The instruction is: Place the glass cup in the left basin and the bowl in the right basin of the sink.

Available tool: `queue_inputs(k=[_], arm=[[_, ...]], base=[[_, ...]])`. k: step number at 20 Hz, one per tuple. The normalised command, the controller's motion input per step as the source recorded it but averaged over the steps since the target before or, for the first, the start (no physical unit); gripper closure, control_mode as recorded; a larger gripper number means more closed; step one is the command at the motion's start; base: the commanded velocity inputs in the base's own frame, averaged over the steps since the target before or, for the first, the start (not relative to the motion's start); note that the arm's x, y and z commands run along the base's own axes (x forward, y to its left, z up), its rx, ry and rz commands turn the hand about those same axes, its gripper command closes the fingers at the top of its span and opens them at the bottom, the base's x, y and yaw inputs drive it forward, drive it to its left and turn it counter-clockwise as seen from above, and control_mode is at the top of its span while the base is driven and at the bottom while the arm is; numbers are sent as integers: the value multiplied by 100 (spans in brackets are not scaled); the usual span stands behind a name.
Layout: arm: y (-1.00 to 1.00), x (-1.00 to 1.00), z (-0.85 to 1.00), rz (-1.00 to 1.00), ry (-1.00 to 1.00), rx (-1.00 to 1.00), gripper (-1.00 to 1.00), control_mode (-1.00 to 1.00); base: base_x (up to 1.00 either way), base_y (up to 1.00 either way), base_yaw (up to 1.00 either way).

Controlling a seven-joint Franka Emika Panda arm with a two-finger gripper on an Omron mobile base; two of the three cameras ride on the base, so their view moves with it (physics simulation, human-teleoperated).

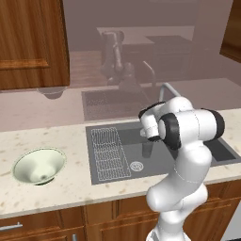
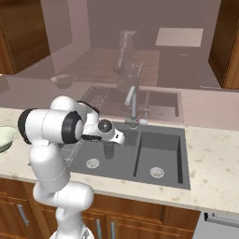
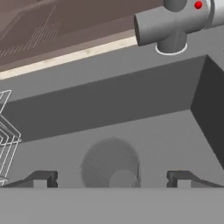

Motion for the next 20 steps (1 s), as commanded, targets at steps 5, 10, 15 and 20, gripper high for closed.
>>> queue_inputs(k=[5, 10, 15, 20], arm=[[63, 0, 33, 0, 0, 0, -100, -100], [35, 0, 44, 0, 0, 0, -100, -100], [0, 0, 58, 0, 0, 1, -100, -100], [0, 0, 43, 0, 2, 7, -100, -100]], base=[[0, 0, 0], [0, 0, 0], [0, 0, 0], [0, 0, 0]])
